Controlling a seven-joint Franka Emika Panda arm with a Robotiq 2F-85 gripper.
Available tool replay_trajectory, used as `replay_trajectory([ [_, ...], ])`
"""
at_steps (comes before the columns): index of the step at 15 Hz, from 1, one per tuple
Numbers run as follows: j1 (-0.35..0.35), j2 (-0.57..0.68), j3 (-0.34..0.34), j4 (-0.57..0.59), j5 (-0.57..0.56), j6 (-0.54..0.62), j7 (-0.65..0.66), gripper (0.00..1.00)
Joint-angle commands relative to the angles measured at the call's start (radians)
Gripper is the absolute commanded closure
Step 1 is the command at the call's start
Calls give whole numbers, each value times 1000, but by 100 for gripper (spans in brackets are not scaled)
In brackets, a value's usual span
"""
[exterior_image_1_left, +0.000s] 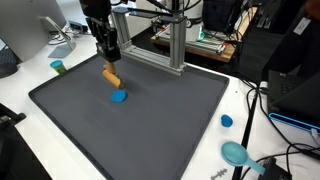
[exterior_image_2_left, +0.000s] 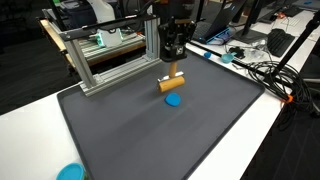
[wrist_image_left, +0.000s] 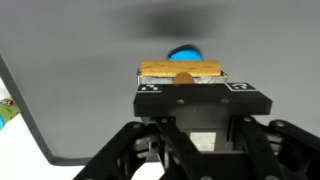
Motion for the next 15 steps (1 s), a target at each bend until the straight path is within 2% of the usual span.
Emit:
replay_trajectory([
  [1, 14, -3, -13, -1, 6, -2, -7, 78],
  [10, -15, 56, -4, -5, 136, 75, -61, 78],
  [15, -2, 101, -27, 11, 109, 137, -24, 78],
])
